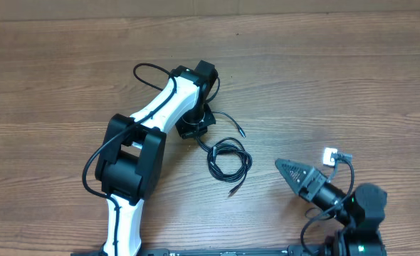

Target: Untangle cables

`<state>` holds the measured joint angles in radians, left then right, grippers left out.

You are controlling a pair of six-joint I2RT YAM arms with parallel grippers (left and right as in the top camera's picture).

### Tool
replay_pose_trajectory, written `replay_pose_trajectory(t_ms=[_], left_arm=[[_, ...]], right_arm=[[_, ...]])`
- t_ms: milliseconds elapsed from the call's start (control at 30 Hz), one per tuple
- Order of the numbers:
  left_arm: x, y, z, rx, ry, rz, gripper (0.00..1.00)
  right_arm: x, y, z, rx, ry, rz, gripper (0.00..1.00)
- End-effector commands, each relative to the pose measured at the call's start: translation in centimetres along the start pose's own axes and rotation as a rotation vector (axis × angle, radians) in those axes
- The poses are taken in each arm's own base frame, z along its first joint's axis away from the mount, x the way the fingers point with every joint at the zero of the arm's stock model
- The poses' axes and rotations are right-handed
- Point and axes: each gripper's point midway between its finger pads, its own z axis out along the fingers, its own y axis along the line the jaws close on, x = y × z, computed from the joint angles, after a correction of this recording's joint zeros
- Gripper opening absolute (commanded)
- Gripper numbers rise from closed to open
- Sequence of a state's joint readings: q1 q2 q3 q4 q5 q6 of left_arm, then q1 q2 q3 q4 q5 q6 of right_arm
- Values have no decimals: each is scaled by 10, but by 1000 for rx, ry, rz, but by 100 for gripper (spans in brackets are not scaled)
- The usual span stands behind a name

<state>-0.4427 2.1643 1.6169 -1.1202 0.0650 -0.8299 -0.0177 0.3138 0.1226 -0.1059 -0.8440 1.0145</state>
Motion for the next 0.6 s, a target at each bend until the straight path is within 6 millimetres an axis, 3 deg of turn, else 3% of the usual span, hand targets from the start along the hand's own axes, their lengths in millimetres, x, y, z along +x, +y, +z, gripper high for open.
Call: replay_pose_trajectory(t_ms=[0,133,233,333,400,567], left_arm=[[-2,-6,1,11,-1,27,4],[-2,-6,1,11,-1,27,4],[-1,-6,1,7,2,34,4],[-1,-9,1,12,-4,121,4],[0,-9,1,13,-6,190,4],[0,-9,1,12,-5,241,4]], right_arm=[[-10,10,8,41,31,56,99],[-6,10,27,102,116,107,99],[2,-6,45,193,154,99,99],[23,-25,60,271,220,97,99],[40,-28,69,276,285,103,100],[59,-27,78,260,365,110,100]])
